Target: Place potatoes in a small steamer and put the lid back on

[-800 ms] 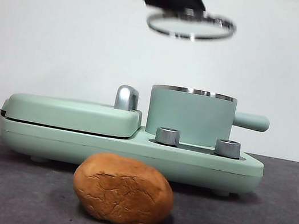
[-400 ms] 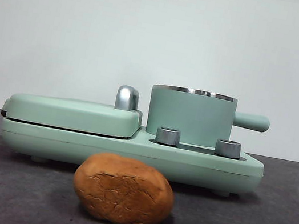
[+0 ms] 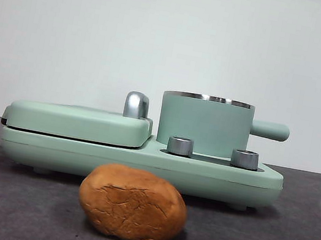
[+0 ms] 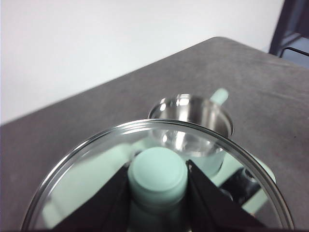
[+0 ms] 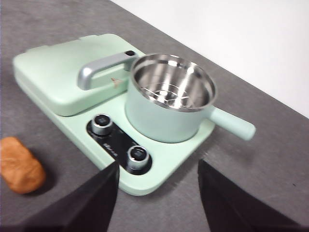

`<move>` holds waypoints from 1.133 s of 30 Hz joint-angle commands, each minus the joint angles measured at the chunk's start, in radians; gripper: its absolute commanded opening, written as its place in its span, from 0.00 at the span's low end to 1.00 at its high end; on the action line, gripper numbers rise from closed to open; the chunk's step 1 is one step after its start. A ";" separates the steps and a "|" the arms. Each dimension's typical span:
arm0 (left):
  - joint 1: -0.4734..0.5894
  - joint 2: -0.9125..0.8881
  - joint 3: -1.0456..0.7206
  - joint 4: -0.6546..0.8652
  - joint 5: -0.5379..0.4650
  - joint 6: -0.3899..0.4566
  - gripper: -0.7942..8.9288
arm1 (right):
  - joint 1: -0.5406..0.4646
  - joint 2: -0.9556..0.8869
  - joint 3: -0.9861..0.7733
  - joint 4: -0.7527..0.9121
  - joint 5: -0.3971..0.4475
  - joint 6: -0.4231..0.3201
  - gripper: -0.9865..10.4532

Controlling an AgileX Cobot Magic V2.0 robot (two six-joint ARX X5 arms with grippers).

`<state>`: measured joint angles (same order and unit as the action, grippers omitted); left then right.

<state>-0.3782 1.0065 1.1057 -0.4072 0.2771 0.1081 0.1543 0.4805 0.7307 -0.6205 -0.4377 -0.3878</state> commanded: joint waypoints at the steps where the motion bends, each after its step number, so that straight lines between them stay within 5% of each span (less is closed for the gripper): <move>1: 0.015 -0.106 -0.069 0.009 -0.001 -0.057 0.10 | 0.036 0.026 0.019 0.006 0.001 0.021 0.31; 19: 0.059 -0.343 -0.164 -0.166 -0.068 -0.076 0.10 | 0.482 0.492 0.053 0.121 0.047 0.033 0.38; 34: 0.059 -0.341 -0.164 -0.177 -0.068 -0.076 0.10 | 0.673 0.829 0.053 0.315 0.108 0.010 0.38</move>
<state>-0.3180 0.6647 0.9245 -0.6106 0.2081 0.0360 0.8143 1.2854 0.7681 -0.3161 -0.3347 -0.3698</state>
